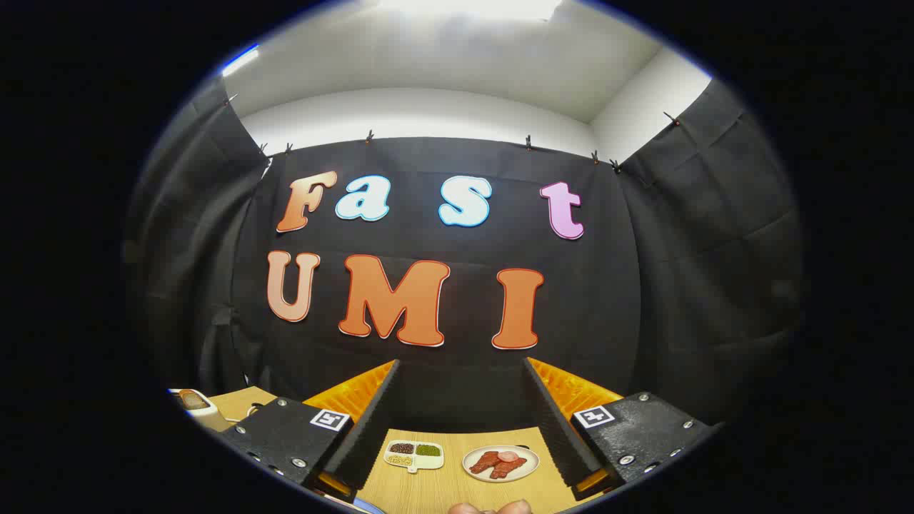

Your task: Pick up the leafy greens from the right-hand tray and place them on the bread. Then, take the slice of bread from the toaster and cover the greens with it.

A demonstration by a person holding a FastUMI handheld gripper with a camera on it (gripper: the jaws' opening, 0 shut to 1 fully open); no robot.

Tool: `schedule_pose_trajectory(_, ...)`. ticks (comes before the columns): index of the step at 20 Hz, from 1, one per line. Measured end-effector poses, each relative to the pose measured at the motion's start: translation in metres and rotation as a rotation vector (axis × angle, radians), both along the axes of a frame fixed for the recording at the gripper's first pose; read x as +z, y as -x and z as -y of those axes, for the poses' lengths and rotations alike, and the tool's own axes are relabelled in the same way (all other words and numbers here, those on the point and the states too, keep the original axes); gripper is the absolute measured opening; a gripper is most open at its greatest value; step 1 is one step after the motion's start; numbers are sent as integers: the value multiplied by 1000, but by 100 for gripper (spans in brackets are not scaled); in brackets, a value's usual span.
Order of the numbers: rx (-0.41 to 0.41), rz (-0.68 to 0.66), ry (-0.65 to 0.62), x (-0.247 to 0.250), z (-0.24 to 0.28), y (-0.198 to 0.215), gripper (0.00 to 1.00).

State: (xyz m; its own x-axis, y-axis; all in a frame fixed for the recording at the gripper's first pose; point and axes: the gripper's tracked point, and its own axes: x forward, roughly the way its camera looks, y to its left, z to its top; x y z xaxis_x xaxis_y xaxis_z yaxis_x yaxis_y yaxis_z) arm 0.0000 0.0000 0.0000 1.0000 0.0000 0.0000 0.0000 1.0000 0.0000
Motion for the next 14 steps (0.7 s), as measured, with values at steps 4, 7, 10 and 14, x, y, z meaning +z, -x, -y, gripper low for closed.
schedule_pose_trajectory(4,-1,-9,-1,6,0,-3,98)
schedule_pose_trajectory(7,1,-15,-7,11,-1,-2,98)
schedule_pose_trajectory(10,5,-12,-9,18,-1,0,98)
schedule_pose_trajectory(14,5,-23,-4,22,-1,1,98)
